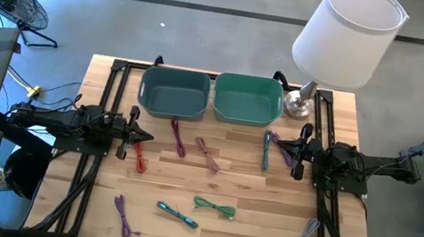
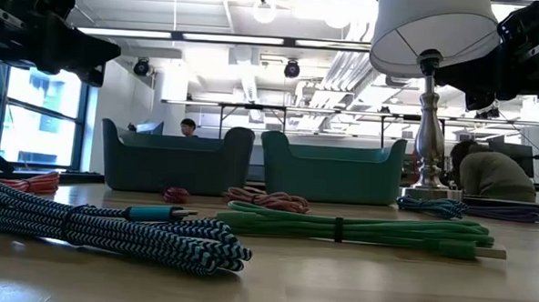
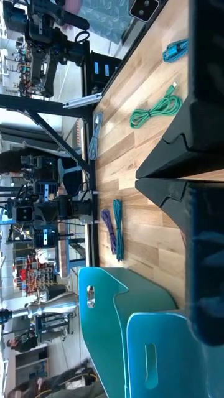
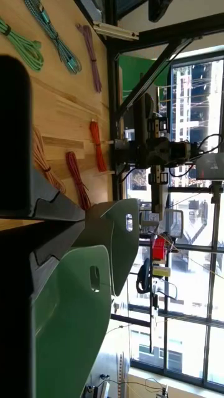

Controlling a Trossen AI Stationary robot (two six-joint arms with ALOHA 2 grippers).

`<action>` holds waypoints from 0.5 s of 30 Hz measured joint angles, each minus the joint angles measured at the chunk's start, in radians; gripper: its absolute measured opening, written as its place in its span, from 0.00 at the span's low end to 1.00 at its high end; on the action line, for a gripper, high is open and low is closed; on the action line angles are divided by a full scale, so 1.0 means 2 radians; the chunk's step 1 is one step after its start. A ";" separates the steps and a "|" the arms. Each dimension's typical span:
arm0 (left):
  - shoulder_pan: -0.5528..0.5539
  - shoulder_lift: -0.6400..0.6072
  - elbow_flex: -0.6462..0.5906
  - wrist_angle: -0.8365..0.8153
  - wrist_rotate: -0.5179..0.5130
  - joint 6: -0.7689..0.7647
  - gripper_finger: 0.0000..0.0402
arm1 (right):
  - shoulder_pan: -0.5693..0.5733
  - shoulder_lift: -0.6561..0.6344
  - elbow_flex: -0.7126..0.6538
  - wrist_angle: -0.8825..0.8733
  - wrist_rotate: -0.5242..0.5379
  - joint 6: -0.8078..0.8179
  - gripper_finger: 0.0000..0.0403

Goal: Pick & Place USB Port

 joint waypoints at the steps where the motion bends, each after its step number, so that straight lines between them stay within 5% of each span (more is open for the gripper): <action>1: 0.000 0.000 0.000 0.000 0.000 0.000 0.00 | 0.000 0.000 0.000 0.000 0.000 0.000 0.00; 15: 0.000 0.000 0.000 0.000 0.000 0.000 0.00 | 0.000 0.000 0.000 0.004 0.000 -0.019 0.00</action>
